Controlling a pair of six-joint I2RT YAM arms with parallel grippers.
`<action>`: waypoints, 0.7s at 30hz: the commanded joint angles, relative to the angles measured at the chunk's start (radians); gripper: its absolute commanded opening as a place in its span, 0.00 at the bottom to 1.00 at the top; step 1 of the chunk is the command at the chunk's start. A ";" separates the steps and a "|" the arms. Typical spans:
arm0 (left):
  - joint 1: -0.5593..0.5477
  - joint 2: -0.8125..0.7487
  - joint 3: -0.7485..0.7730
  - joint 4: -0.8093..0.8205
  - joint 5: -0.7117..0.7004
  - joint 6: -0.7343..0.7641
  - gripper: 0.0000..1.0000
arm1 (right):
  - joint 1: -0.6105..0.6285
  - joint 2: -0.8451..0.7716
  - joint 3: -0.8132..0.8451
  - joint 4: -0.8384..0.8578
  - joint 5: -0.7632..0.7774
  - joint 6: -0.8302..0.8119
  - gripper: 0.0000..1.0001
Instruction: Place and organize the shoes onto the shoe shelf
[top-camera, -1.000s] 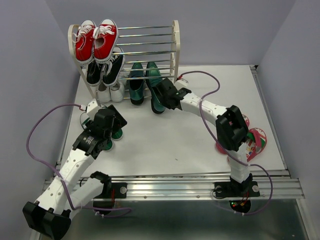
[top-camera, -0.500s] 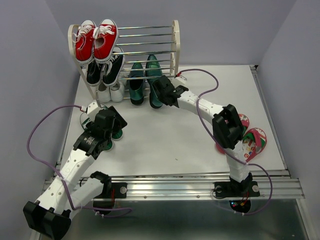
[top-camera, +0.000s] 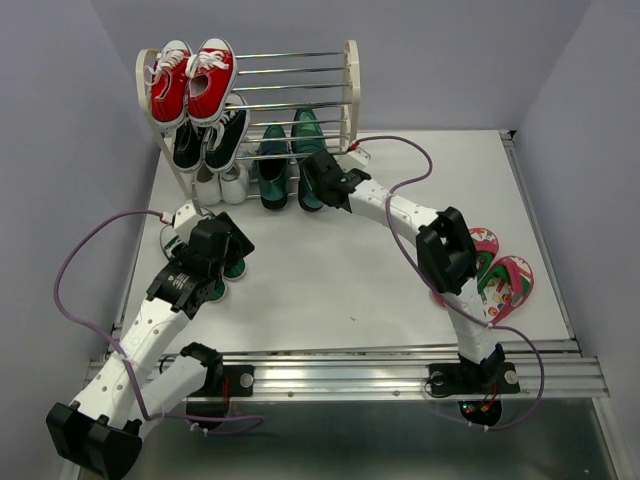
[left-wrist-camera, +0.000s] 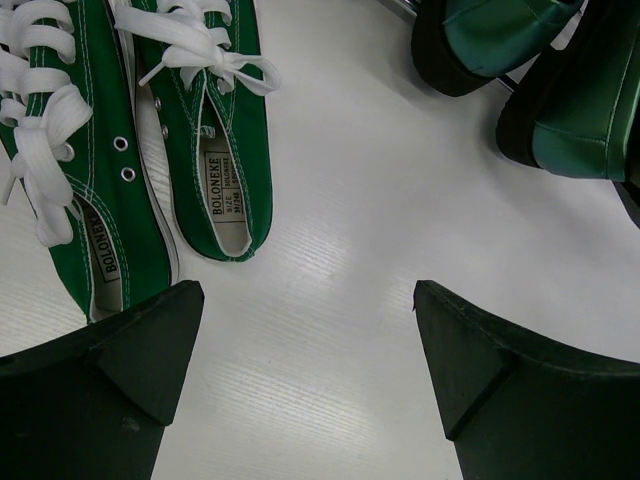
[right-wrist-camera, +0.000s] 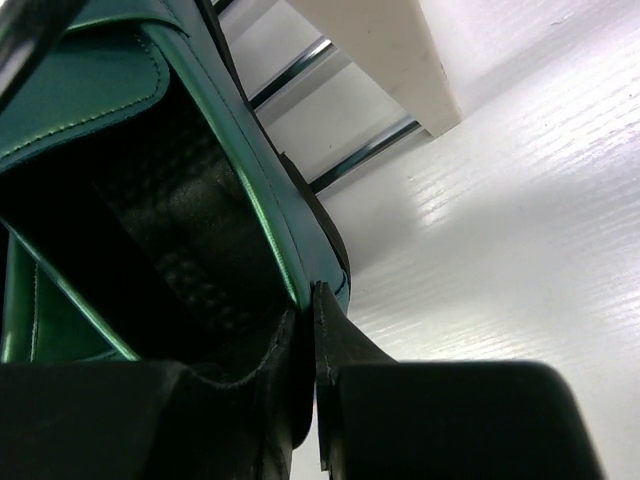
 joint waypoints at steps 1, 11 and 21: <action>0.001 -0.021 -0.008 0.012 -0.018 -0.006 0.99 | 0.007 -0.016 0.094 0.122 0.096 0.045 0.13; 0.001 -0.021 -0.011 0.010 -0.020 -0.008 0.99 | -0.004 0.033 0.139 0.122 0.105 0.049 0.18; 0.001 -0.009 -0.010 0.010 -0.023 -0.008 0.99 | -0.004 0.042 0.116 0.122 0.152 0.126 0.08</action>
